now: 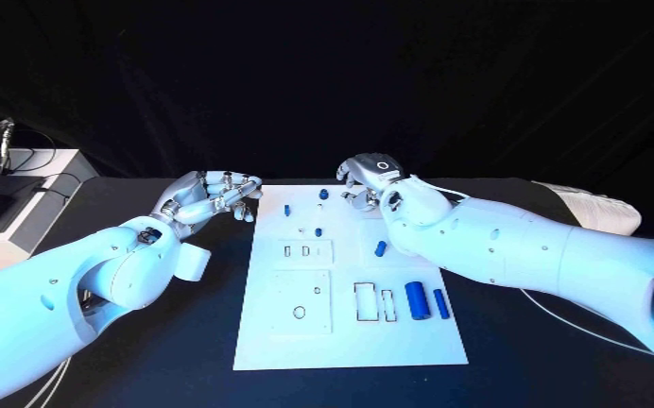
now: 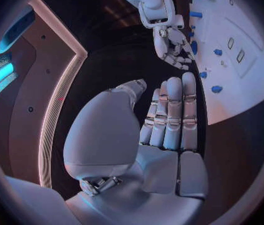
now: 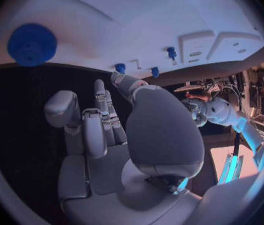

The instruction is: Assemble the parts on the task board

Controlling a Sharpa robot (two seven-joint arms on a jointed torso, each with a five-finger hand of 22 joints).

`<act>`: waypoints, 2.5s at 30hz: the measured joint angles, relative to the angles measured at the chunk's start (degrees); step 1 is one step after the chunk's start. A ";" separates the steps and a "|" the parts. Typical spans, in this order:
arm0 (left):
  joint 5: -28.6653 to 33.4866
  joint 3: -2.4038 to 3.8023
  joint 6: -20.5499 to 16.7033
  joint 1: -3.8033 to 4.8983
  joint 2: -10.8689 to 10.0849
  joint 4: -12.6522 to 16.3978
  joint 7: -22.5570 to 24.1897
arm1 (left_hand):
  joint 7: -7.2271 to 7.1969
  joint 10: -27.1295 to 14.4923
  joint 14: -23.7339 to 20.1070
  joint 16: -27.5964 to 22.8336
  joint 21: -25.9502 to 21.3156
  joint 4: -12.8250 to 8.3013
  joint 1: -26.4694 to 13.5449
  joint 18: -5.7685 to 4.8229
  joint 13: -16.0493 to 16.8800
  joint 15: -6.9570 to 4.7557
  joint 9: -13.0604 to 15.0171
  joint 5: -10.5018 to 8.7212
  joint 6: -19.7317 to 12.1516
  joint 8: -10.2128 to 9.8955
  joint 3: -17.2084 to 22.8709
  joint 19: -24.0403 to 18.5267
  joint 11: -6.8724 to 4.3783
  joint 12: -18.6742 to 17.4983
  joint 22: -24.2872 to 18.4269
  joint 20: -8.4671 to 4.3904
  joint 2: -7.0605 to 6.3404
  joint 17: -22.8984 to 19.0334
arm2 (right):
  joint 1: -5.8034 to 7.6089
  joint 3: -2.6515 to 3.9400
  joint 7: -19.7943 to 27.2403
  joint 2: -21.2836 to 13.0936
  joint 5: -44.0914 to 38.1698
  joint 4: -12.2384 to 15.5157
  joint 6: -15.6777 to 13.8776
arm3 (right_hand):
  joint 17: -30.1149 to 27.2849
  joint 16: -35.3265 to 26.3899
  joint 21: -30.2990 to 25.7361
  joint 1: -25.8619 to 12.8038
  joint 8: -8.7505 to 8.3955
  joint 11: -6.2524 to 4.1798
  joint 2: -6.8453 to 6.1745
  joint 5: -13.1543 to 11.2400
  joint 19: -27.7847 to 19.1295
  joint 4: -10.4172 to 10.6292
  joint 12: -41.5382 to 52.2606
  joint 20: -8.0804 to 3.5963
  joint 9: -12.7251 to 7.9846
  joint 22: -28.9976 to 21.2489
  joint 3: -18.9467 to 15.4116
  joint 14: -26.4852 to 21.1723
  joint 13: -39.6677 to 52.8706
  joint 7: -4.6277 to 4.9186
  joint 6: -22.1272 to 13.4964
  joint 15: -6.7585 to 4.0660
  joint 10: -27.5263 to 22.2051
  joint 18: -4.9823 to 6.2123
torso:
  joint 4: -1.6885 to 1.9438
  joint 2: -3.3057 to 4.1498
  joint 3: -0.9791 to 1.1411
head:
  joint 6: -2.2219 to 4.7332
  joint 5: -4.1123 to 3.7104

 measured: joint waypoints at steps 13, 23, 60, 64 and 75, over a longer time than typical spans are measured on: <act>0.04 0.00 0.01 -0.01 -0.35 -0.26 0.13 | -0.19 0.00 0.00 0.00 0.00 0.00 0.00 0.00 0.06 0.00 0.00 0.00 -0.20 0.00 0.00 -0.41 0.00 0.00 0.06 -0.01 0.00 -0.01 | 2.96 0.51 1.05 -12.38 11.54 6.85 4.98 | 3.30 5.26 6.74 -0.69 3.73 -1.27 -1.36 4.65 4.19 3.50 71.76 -0.74 0.49 10.18 -6.70 0.16 67.16 -0.70 -1.70 -1.11 10.27 -1.28 | -0.94 -0.40 0.53 | 0.48 -0.10; 0.05 0.00 0.01 -0.04 -0.63 -0.13 0.15 | -0.20 0.00 -0.20 0.00 0.26 -0.17 0.00 0.00 0.06 -0.20 0.06 0.00 -0.20 0.00 0.17 -0.41 0.00 0.00 0.11 -0.01 0.00 -0.01 | 3.17 0.51 0.84 -13.60 17.98 5.04 11.22 | 3.30 6.56 10.45 -0.31 3.99 -0.65 -0.98 5.32 5.52 4.90 80.10 0.01 -0.02 14.90 -8.89 -0.01 67.99 0.07 -3.79 -0.55 12.17 -1.82 | -1.05 -0.35 0.53 | 0.49 -0.19; 0.04 -0.01 -0.03 -0.05 -0.18 -0.29 0.05 | -0.20 -0.21 -0.41 0.00 0.26 -0.16 0.00 0.00 0.12 0.02 0.12 0.00 -0.19 0.01 0.16 -0.61 0.22 0.00 0.18 0.19 0.00 -0.02 | 2.81 0.28 -1.21 -5.30 18.26 -3.50 17.24 | 3.28 7.09 11.60 0.15 3.99 -0.19 -0.53 4.07 6.33 6.80 81.87 0.43 -0.43 16.53 -12.37 0.20 67.96 0.46 -5.41 0.07 12.18 -2.69 | -0.60 -0.22 0.56 | -0.41 -0.44; 0.04 -0.01 -0.03 -0.05 -0.07 -0.31 0.04 | -0.20 -0.21 -0.41 0.00 0.26 -0.16 0.00 0.00 0.11 0.02 0.12 0.00 -0.19 0.01 0.16 -0.61 0.22 0.00 0.18 0.19 0.00 -0.02 | 2.75 0.28 -1.35 -4.89 18.16 -3.81 17.25 | 3.28 7.09 11.60 0.45 3.99 -0.19 -0.22 4.07 6.33 6.80 81.87 0.43 -0.43 16.53 -12.37 0.20 67.95 0.46 -5.41 0.07 12.18 -2.68 | -0.61 -0.24 0.54 | -0.60 -0.40; 0.04 -0.01 -0.03 -0.05 -0.04 -0.29 0.03 | -0.20 -0.21 -0.41 0.00 0.26 -0.16 0.00 0.00 0.11 0.02 0.11 0.00 -0.19 0.01 0.16 -0.60 0.21 0.00 0.17 0.19 0.00 -0.02 | 2.67 0.17 -1.43 -4.30 18.13 -4.64 17.68 | 3.27 7.09 11.82 0.83 4.38 -0.19 0.64 4.08 6.33 6.93 81.87 0.43 -0.43 16.52 -12.51 0.20 67.94 0.46 -5.41 0.07 12.17 -2.68 | -0.71 -0.29 0.51 | -0.64 -0.35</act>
